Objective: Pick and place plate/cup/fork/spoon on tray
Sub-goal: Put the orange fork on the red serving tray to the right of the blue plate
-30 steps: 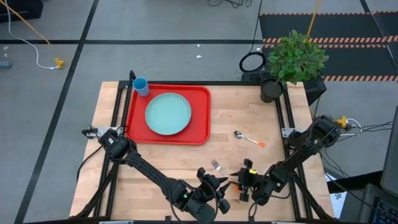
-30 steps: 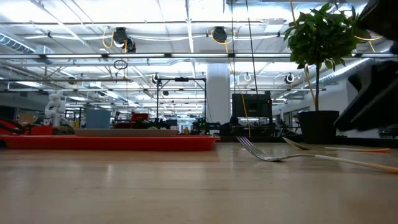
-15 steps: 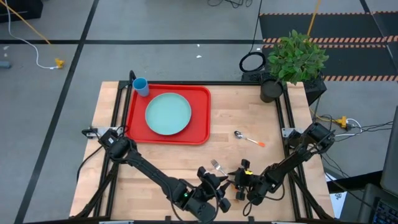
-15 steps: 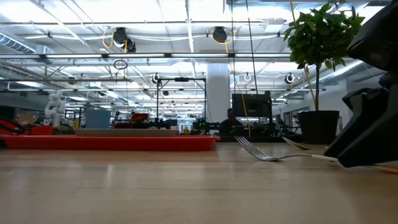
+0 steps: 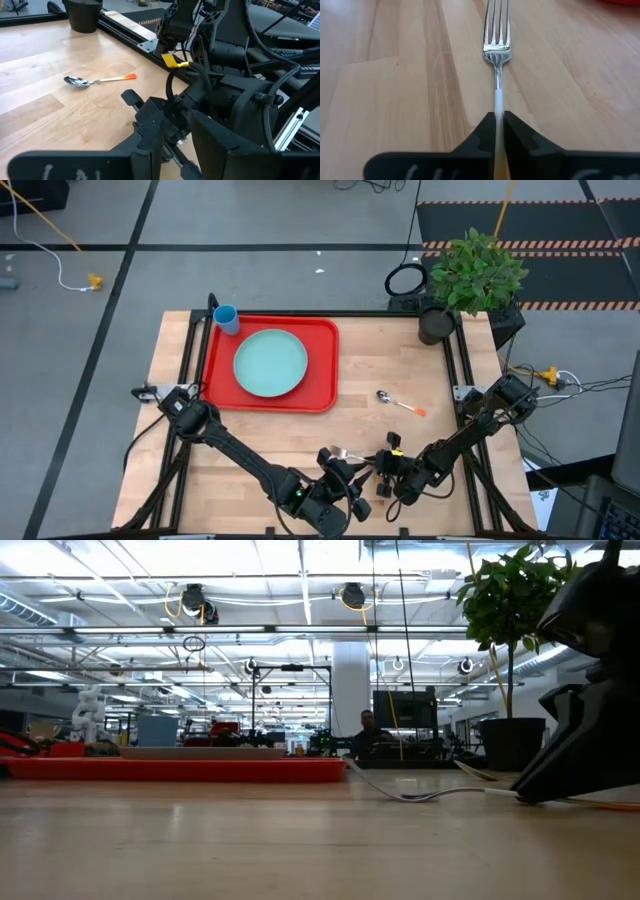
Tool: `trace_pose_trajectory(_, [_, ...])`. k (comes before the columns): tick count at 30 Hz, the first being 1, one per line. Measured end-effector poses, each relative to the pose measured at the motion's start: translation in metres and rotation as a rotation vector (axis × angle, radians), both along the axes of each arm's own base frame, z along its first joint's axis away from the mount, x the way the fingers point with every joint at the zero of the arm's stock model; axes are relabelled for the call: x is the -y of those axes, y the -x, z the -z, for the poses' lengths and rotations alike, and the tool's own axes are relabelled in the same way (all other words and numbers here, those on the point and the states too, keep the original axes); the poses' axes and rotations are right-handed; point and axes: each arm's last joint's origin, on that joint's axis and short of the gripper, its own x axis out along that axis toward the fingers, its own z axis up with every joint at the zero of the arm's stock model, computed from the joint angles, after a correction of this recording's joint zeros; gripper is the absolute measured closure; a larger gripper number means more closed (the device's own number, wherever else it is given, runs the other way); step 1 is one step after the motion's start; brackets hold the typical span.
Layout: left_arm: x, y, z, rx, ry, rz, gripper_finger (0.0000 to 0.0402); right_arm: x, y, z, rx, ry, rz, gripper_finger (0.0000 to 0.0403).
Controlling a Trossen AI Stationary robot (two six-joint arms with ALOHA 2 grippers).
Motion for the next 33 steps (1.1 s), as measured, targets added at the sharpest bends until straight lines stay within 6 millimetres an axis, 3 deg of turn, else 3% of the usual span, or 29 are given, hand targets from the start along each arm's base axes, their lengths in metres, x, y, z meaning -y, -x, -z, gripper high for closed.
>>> trace_pose_trajectory(14, [0.002, 0.001, 0.0, -0.008, -0.014, 0.011, 0.0304, 0.005, 0.002, -0.024, -0.006, 0.011, -0.068, 0.04])
trace_pose_trajectory(33, [0.007, 0.005, 0.001, -0.002, 0.001, 0.016, 0.0304, 0.003, 0.0, -0.026, 0.007, 0.039, -0.118, 0.0402])
